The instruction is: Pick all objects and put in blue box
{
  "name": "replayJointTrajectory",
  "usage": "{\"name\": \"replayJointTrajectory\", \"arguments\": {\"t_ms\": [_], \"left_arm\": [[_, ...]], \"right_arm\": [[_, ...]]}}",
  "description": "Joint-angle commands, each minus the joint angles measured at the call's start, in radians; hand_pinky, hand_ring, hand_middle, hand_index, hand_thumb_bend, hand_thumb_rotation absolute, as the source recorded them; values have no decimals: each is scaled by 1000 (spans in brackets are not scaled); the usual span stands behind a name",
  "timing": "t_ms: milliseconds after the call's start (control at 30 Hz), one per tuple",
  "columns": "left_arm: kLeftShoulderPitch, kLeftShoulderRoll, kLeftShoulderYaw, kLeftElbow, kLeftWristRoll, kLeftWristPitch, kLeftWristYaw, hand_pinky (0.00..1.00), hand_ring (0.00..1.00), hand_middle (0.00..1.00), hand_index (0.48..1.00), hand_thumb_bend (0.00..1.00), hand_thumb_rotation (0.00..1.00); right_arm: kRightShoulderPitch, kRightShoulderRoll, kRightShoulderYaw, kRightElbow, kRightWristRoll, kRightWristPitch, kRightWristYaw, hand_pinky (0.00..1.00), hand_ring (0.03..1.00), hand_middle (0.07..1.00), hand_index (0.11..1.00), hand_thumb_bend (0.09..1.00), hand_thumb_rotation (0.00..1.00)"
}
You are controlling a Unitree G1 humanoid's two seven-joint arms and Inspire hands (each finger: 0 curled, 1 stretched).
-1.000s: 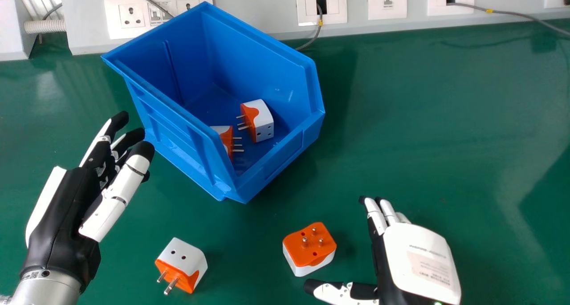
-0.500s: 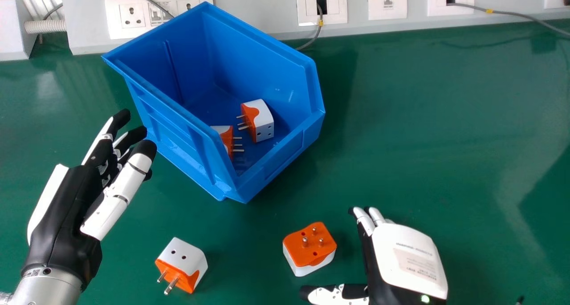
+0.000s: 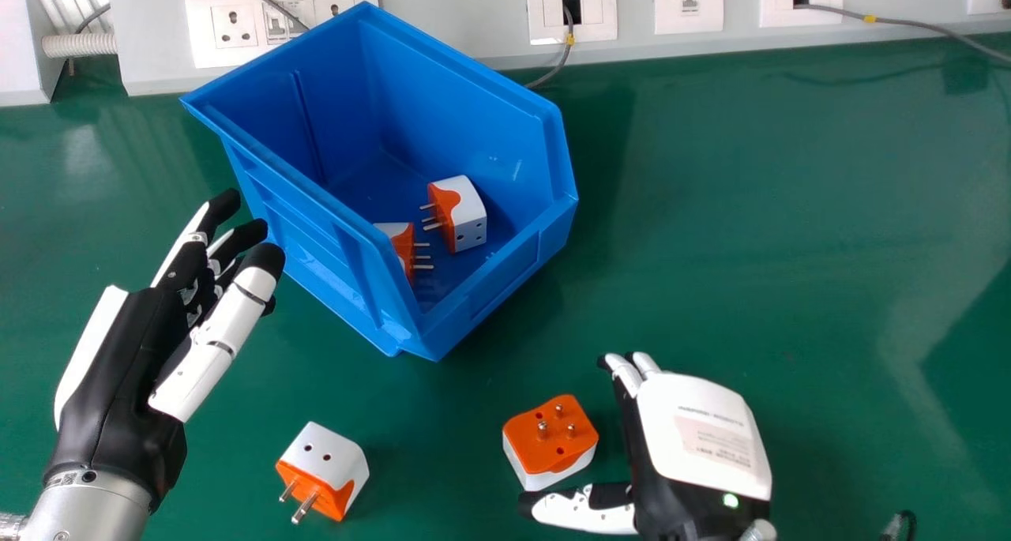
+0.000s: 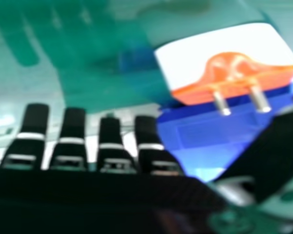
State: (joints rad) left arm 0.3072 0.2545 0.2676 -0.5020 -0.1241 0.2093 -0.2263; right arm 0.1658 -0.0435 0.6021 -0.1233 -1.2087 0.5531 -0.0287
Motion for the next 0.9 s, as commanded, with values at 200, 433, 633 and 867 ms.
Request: {"name": "replayJointTrajectory", "arguments": {"t_ms": [200,433,633,867], "left_arm": [[-12,10,0,-30,4,-2,8,829,908,925,956,487,700],[-14,12,0,-27,4,-4,6,830,909,925,956,483,699],[-19,13,1,-28,3,1,6,827,908,924,956,484,699],[-23,11,-1,-30,4,6,7,827,908,922,956,487,700]], "right_arm": [[-25,64,71,4,15,0,-10,745,821,866,815,708,588],[-38,64,83,28,26,2,-13,742,819,862,812,710,591],[-55,65,91,43,28,6,-6,739,818,862,811,714,594],[-64,67,98,47,35,10,-7,733,816,862,809,717,595]]}}
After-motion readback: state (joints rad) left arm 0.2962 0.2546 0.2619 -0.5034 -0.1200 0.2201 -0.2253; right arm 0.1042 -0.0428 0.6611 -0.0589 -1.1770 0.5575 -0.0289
